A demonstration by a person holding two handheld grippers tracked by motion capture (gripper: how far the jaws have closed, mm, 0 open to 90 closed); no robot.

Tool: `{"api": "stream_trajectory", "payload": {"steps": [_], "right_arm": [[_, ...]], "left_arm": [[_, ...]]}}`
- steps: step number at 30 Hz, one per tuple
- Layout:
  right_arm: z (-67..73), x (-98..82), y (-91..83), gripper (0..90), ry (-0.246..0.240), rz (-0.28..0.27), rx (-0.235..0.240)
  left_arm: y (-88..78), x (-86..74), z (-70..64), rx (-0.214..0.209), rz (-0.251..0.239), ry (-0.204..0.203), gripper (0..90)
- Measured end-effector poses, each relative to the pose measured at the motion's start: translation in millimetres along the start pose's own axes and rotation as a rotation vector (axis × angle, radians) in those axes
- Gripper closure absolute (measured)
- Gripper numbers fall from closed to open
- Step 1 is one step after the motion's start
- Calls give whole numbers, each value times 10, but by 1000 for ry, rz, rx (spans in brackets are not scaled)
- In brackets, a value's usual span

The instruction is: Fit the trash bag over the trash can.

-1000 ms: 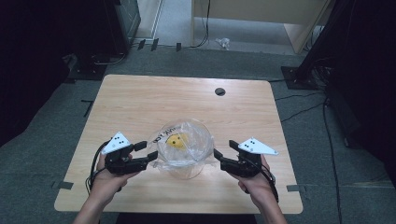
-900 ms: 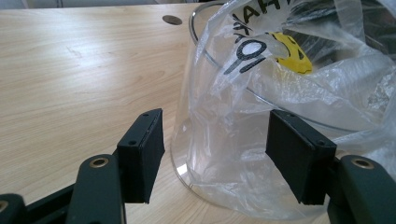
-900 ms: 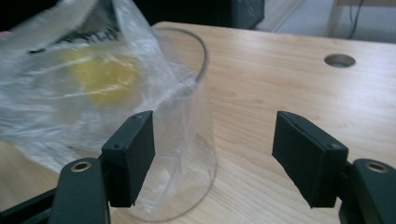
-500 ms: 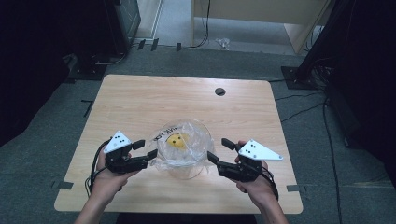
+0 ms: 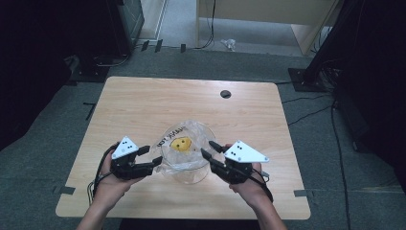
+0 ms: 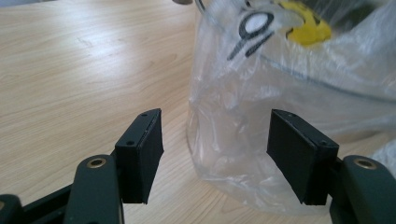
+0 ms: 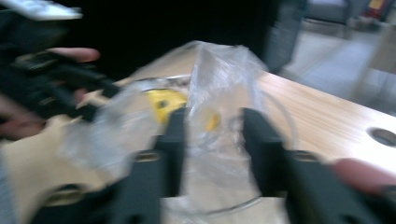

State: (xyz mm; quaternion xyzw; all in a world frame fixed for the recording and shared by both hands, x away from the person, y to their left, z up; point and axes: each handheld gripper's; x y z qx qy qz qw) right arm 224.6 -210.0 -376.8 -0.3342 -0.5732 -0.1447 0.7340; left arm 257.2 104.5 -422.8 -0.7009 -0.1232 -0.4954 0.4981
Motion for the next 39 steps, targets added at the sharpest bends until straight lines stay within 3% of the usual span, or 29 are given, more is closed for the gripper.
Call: {"api": "stream_trajectory", "payload": {"steps": [2, 6, 11, 15, 20, 23, 26, 30, 33, 39], "right_arm": [[-83, 37, 56, 850, 34, 15, -42], [-211, 100, 119, 852, 68, 24, -51], [-419, 136, 190, 850, 158, 44, -111], [-629, 61, 294, 850, 231, 96, -153], [-767, -91, 373, 849, 305, 126, -146], [-759, -151, 398, 850, 309, 143, -127], [-727, -194, 393, 850, 303, 166, -112], [-675, -282, 328, 850, 298, 194, -105], [-611, -370, 267, 849, 305, 194, -94], [-454, -479, 191, 849, 310, 175, -81]], "left_arm": [[35, -18, -27, -2, 26, 40, 360], [112, -59, -67, -4, 64, 99, 359], [197, -91, -60, 17, 86, 110, 359], [247, -113, -83, 33, 106, 139, 360], [277, -125, -95, 47, 109, 158, 360], [258, -117, -86, 55, 108, 149, 356], [196, -106, -35, 35, 87, 86, 339], [90, -86, 73, 73, 47, 14, 320], [42, -78, 143, 61, 22, -42, 323], [142, -101, 121, 59, 58, -25, 331]]}}
Point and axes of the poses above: each handheld gripper's, and its own axes: y roughly forward along the jaws, x roughly out of its top, z roughly to its left, and after that the axes turned 10 degrees about x, right-handed
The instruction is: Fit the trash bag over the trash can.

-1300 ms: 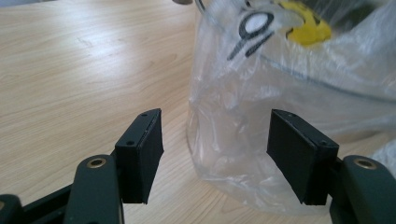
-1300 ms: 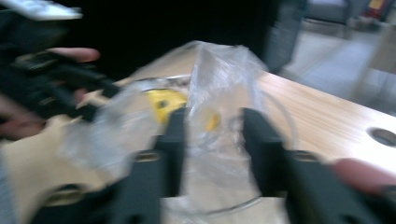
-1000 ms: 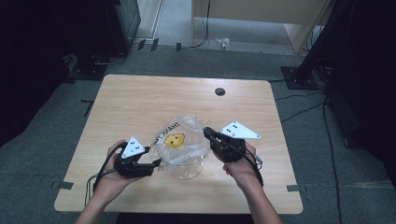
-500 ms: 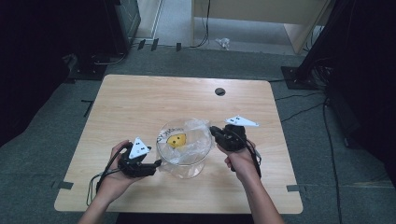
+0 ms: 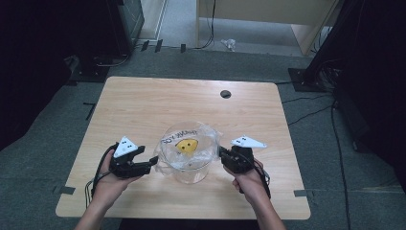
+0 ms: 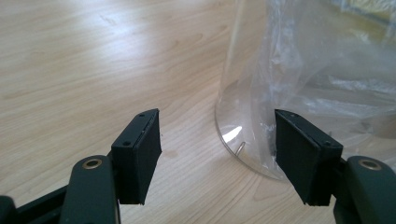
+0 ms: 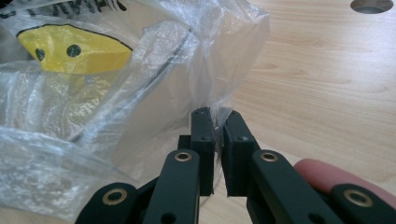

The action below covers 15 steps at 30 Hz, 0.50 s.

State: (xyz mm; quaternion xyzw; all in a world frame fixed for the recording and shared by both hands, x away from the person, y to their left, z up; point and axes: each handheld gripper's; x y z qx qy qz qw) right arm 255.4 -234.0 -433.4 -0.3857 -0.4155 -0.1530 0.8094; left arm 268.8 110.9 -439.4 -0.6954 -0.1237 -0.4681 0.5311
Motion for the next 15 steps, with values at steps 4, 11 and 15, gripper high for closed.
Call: {"api": "stream_trajectory", "payload": {"steps": [4, 11, 15], "right_arm": [[29, -78, 4, 851, 0, 6, 13], [13, -198, 44, 852, 9, 48, 33], [26, -203, 36, 852, 5, 56, 40]], "left_arm": [[108, 0, -48, -15, 34, 8, 344], [191, -46, -50, 16, 38, 39, 349], [206, -60, -93, 74, 14, 102, 349]]}}
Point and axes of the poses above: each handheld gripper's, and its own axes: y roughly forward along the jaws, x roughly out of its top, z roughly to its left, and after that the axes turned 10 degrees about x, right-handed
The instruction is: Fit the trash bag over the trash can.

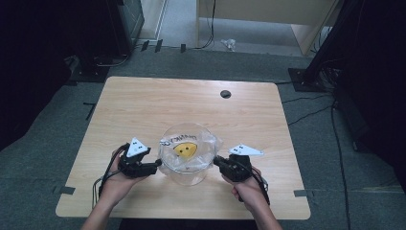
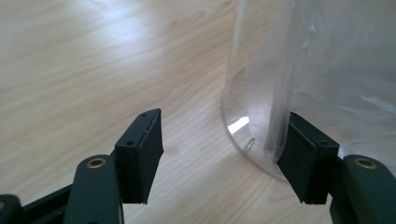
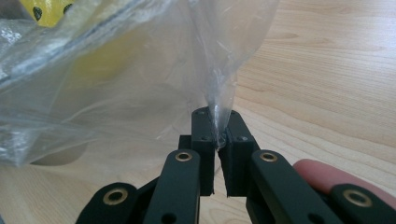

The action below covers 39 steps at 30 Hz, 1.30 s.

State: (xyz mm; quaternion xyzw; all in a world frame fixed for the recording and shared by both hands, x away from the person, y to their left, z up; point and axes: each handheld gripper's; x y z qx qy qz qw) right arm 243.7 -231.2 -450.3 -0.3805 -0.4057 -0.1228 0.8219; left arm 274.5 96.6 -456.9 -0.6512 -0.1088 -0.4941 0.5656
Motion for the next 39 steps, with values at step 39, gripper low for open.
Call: {"api": "stream_trajectory", "payload": {"steps": [39], "right_arm": [[75, -32, 65, 846, -54, 26, 12]], "left_arm": [[332, -145, 9, 267, 42, 125, 382]]}}
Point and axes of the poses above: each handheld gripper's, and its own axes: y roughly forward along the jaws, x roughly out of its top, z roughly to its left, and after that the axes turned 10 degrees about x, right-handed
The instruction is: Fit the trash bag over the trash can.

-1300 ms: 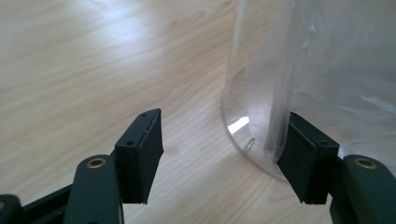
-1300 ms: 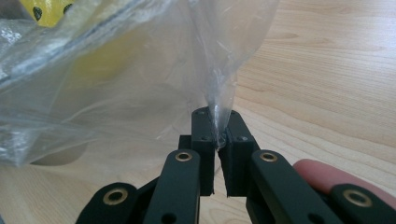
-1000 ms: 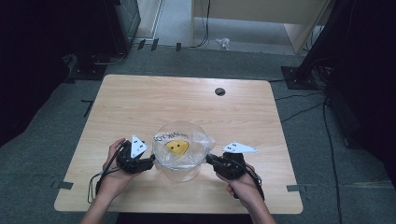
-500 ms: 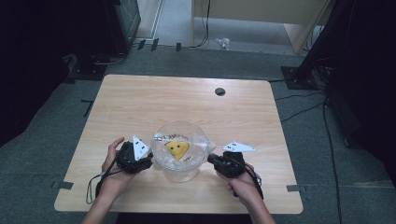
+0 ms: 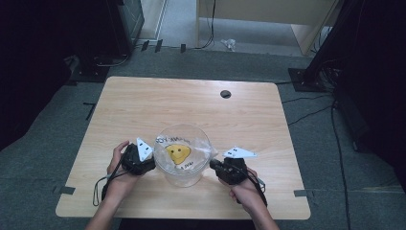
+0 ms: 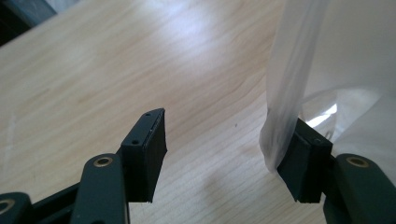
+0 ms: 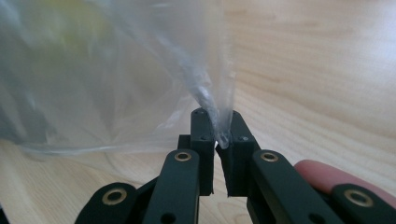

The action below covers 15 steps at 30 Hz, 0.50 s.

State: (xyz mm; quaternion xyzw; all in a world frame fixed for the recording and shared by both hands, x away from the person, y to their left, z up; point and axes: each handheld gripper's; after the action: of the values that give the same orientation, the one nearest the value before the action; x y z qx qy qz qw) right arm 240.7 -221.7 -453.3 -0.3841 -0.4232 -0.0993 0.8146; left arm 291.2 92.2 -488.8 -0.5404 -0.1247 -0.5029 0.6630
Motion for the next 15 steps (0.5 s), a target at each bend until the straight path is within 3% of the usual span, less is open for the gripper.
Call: {"api": "stream_trajectory", "payload": {"steps": [3, 7, 10, 15], "right_arm": [[45, 78, -69, 833, -22, -46, -10], [10, 106, -7, 832, -16, -55, -40], [-47, 98, 102, 852, -2, -37, -52], [-111, -5, 307, 872, 11, 40, -66]], "left_arm": [[61, -36, 1, -11, 41, 12, 382], [68, -9, -6, 5, 45, 7, 382], [29, 26, 1, -13, 22, -25, 382], [-136, 147, 61, 18, -61, -61, 382]]}}
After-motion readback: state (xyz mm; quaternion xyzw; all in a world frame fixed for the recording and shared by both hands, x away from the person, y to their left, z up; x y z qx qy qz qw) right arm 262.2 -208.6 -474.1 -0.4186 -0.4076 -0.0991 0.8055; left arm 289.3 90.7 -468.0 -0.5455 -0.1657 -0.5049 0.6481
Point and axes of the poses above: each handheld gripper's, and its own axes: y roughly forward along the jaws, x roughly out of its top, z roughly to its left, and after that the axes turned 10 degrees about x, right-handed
